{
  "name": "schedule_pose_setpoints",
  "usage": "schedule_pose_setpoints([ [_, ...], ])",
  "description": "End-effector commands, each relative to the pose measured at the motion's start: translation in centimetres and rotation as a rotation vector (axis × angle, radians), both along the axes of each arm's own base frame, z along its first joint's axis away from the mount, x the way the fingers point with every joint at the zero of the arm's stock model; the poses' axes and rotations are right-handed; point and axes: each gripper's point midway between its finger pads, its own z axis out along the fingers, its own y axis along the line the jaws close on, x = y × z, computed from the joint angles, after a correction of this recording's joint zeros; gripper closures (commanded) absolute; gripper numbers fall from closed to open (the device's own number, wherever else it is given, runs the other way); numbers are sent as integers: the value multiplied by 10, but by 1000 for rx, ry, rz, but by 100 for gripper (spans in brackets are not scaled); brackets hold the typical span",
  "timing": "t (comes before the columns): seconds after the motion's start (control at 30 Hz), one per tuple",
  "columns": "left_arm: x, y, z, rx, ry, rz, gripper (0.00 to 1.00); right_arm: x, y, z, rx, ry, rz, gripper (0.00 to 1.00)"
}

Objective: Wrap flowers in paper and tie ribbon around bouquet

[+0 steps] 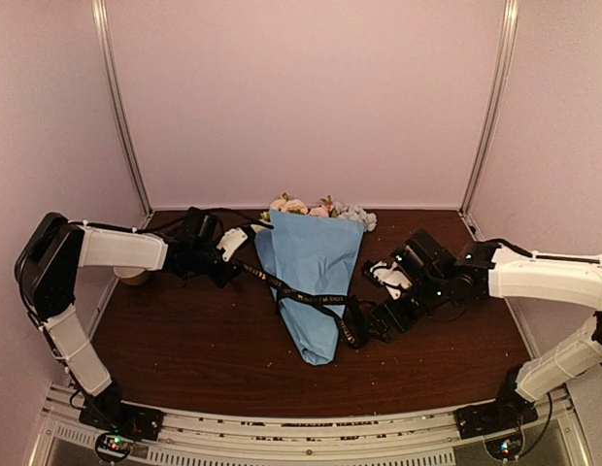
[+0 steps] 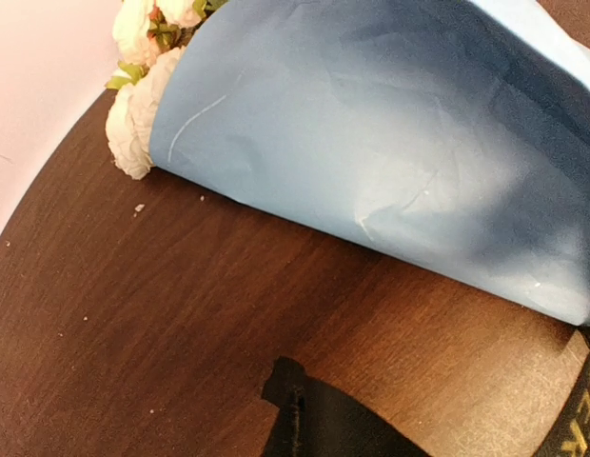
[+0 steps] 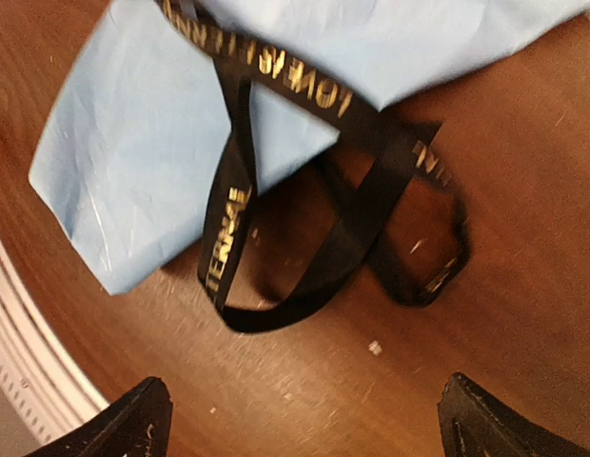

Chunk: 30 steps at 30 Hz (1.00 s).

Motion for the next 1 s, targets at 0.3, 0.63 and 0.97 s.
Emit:
schedule_pose_setpoints([
  [0.3,-1,-8,26,-35,-55,-22,100,28,27,114,502,-764,70,0],
  [0.63,-2,-6,25,-27,-51,-19,100,1,42,-31,140,-247,186,17],
  [0.97,0,-7,30,-42,-57,-9,100,12,65,-67,48,-189,252,27],
])
